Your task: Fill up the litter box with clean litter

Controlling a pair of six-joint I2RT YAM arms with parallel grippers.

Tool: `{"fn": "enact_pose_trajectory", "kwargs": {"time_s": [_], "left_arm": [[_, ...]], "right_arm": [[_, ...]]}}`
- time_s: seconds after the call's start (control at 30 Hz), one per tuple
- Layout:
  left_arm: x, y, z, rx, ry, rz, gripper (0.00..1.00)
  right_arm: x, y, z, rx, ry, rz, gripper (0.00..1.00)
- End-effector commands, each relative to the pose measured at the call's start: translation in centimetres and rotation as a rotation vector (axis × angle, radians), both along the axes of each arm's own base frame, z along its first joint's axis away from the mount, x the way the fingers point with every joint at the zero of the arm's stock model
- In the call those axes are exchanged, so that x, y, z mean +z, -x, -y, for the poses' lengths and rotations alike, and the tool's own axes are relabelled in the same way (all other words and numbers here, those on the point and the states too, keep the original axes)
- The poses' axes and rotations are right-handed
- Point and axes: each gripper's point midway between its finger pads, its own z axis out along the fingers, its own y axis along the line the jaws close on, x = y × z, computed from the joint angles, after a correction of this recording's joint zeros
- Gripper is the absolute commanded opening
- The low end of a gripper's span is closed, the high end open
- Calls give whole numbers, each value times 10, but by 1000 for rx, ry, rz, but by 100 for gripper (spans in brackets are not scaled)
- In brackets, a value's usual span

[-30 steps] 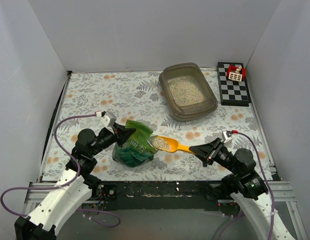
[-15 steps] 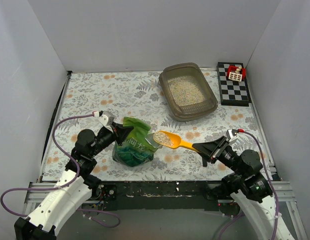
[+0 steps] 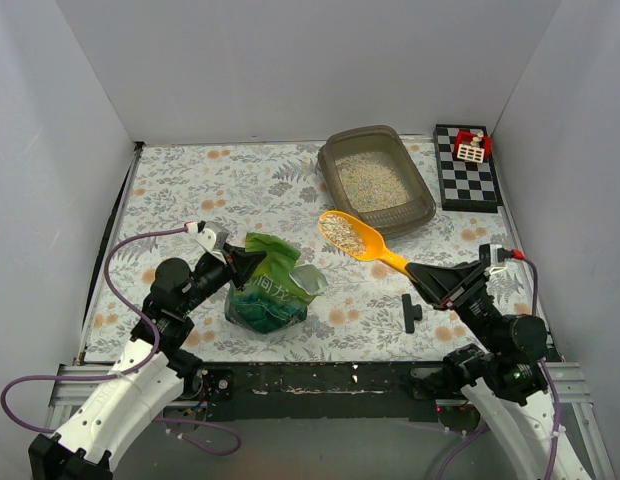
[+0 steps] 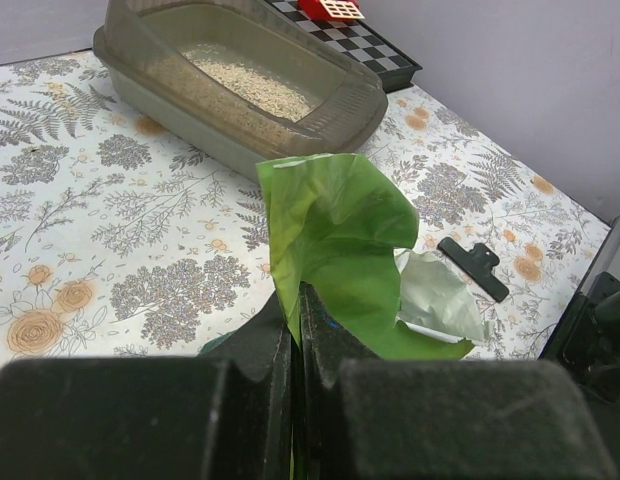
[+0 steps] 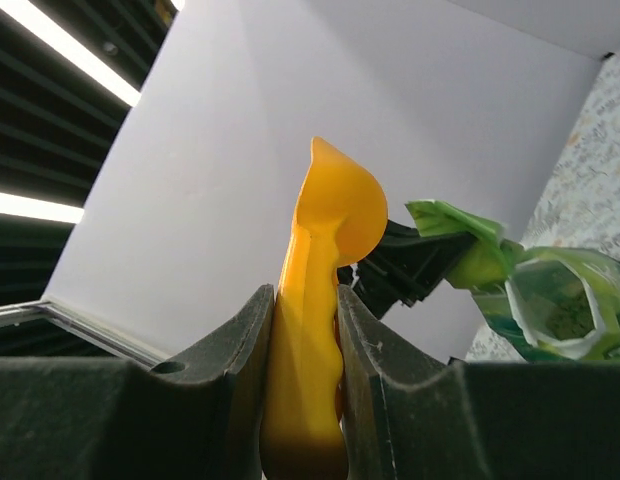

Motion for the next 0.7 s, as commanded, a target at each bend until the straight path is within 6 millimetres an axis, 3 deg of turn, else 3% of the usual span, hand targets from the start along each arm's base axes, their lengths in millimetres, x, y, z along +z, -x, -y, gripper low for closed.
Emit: {"fn": "enact_pose_trajectory", "kwargs": {"time_s": [0.0,0.33,0.67], "left_arm": [[-15,-4,-5,34,-39,-44,0],[-16,-3,-5,34,-43,-44,0],[-14,-3,-5,37,-40,-32,0]], "right_arm": [[47,0,17,-57,-188,146,1],[45,-34,24,-161,-258,116,1],[41,-98,49,-496,-174,40,1]]}}
